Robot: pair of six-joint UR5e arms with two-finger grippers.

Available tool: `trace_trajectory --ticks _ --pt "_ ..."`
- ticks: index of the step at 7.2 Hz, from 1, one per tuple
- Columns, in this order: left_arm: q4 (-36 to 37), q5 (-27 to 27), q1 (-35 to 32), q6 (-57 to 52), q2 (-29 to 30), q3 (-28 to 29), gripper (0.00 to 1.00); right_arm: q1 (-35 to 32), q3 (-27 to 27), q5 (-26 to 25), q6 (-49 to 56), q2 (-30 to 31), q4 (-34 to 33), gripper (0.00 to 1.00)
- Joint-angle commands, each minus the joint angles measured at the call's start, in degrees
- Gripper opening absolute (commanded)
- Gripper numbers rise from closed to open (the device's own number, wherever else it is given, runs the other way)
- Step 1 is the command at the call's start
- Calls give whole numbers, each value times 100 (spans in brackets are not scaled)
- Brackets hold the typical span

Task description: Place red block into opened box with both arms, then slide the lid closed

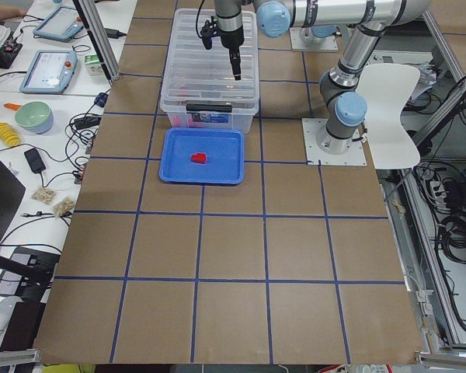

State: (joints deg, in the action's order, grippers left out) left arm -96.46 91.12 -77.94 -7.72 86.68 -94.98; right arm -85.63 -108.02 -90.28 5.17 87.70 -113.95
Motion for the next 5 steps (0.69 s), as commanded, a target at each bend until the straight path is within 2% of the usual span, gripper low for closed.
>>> trace_trajectory --ticks 1,3,5 --pt "389 -24 795 -1209 207 -20 100 73 -43 -7 142 -25 -5 100" --pt "881 20 1210 -1627 620 -73 100 108 -44 -76 292 -51 -5 100" --pt "1293 11 1255 -1610 1085 -82 100 187 -44 -86 510 -122 -5 100"
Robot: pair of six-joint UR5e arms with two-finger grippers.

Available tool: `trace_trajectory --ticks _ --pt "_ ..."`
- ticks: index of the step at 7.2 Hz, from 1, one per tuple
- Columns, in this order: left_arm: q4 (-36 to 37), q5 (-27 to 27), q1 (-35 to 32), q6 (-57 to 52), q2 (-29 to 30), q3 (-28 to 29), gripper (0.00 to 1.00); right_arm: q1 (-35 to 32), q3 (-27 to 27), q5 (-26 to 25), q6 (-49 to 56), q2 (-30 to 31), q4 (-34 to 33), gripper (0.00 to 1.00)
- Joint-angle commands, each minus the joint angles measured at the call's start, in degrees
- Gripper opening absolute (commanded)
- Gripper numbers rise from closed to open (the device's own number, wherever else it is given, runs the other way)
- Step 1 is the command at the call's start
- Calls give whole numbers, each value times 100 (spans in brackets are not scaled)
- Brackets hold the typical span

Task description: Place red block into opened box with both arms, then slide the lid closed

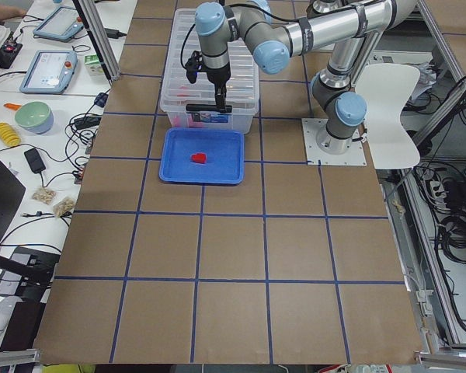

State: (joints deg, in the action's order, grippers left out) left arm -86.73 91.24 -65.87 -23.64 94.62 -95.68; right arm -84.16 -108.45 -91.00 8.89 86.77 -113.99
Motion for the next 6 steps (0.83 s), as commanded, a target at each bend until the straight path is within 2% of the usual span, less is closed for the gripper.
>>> trace_trajectory --ticks 1,3,6 --pt "749 -1 48 -27 573 -12 100 75 8 -14 235 -29 -9 100" --pt "824 -62 92 16 986 -21 100 521 8 -14 796 -11 9 100" --pt "1533 -45 101 8 1514 -169 100 1015 26 -32 1464 -11 18 100"
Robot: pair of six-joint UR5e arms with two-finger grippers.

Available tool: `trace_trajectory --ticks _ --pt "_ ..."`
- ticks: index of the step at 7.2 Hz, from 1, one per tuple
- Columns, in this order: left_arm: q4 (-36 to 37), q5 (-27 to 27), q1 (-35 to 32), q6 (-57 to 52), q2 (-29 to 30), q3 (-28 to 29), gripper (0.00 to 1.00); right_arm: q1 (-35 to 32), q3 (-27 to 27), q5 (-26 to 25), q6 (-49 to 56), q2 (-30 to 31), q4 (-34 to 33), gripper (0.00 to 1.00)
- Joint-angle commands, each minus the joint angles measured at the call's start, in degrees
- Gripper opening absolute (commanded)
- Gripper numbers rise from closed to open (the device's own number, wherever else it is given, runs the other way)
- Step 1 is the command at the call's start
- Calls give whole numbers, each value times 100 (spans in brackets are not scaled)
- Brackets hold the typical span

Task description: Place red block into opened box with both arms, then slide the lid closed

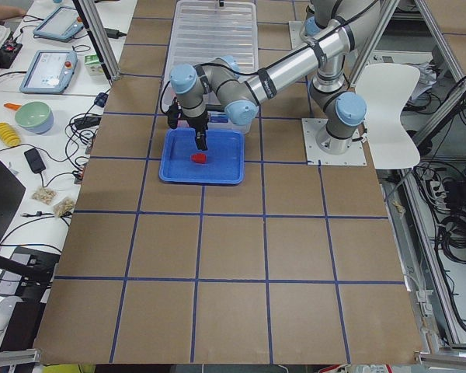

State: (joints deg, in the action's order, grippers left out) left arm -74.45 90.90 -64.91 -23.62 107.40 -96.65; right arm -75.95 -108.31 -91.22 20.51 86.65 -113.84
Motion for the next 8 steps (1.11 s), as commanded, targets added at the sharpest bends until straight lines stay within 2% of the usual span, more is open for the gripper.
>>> trace_trajectory --ticks 1,5,6,7,8 --pt "612 -20 5 6 420 -143 100 334 38 -18 539 1 2 100" --pt "1089 -46 5 -20 1028 -161 100 1063 65 -18 1541 1 19 100" --pt "1125 -46 -4 -29 1098 -161 97 1247 56 -18 1718 27 28 100" --pt "1125 -46 -4 -37 1142 -152 87 1432 56 -10 1780 36 54 100" --pt "1125 -55 -4 -37 1178 -161 67 1503 56 -10 1911 53 63 100"
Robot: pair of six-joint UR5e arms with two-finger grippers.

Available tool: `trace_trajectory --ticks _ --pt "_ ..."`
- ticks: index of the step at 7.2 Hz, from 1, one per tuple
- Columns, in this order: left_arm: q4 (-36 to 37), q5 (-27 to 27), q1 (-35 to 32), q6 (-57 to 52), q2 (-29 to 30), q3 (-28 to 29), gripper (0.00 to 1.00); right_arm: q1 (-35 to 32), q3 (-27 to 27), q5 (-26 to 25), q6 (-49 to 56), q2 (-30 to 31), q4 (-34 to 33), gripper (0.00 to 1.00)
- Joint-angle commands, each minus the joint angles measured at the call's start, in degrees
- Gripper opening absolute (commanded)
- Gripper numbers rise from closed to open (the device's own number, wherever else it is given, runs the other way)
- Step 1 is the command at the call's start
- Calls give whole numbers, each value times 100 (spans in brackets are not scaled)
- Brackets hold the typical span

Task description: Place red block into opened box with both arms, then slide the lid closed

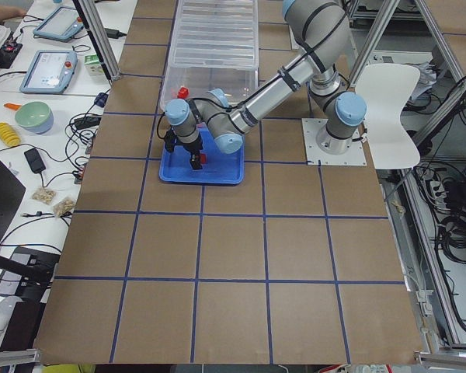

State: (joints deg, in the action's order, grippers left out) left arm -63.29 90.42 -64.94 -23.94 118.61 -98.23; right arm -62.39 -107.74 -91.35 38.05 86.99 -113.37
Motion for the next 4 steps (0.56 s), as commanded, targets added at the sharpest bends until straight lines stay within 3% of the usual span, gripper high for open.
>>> trace_trajectory --ticks 1,2,3,4 --pt "10 2 -1 -14 83 -3 55 140 -10 20 141 37 34 100" --pt "10 2 -1 3 92 -3 40 140 -10 20 115 46 43 100" --pt "18 -16 -1 -5 92 14 0 140 -1 29 106 64 52 100" --pt "1 -33 -36 56 92 66 0 131 42 47 54 107 61 100"
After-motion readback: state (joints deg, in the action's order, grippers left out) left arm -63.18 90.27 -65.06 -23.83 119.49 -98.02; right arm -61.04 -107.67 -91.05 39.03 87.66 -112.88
